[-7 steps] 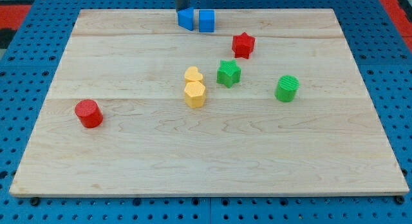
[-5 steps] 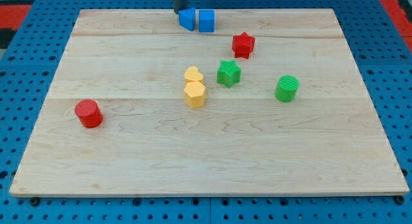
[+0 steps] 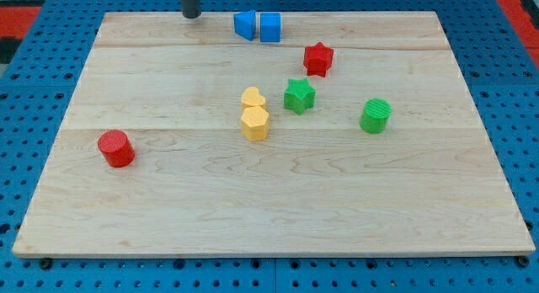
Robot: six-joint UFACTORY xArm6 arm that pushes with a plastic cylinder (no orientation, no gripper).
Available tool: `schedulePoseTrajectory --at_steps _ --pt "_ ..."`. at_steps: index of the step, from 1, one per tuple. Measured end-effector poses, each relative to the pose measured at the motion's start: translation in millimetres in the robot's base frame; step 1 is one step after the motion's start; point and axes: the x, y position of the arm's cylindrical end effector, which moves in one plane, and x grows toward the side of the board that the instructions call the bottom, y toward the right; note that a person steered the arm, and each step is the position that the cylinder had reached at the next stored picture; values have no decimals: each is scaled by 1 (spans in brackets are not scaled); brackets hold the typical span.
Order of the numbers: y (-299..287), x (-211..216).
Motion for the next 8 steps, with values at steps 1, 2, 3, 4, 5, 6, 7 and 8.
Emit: schedulePoseTrajectory --at_steps 1,2,3,4,5,6,7,8 --pt "-1 0" --pt "0 0" --pt "0 0" --pt "-5 0" --pt "-8 0" --pt "-14 0" --pt "-19 0" --pt "-20 0"
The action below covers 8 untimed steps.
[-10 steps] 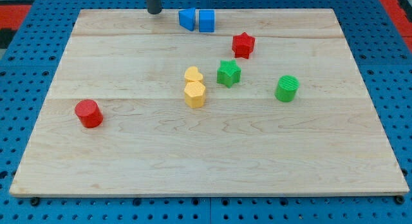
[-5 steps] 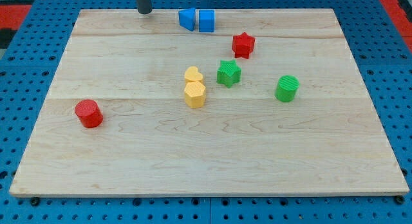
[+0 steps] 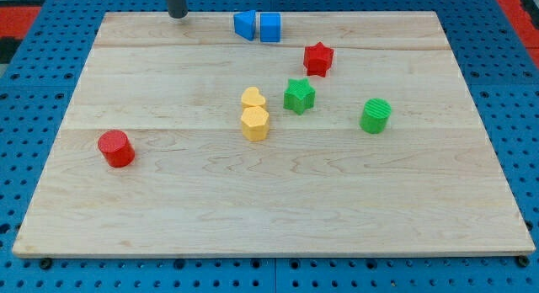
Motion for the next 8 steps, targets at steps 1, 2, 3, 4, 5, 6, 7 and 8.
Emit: schedulePoseTrajectory --at_steps 1,2,3,4,5,6,7,8 --pt "0 2" --pt "0 3" --pt "0 3" --pt "-2 11" --pt "12 50" --pt "14 84" --pt "69 119" --pt "103 151"
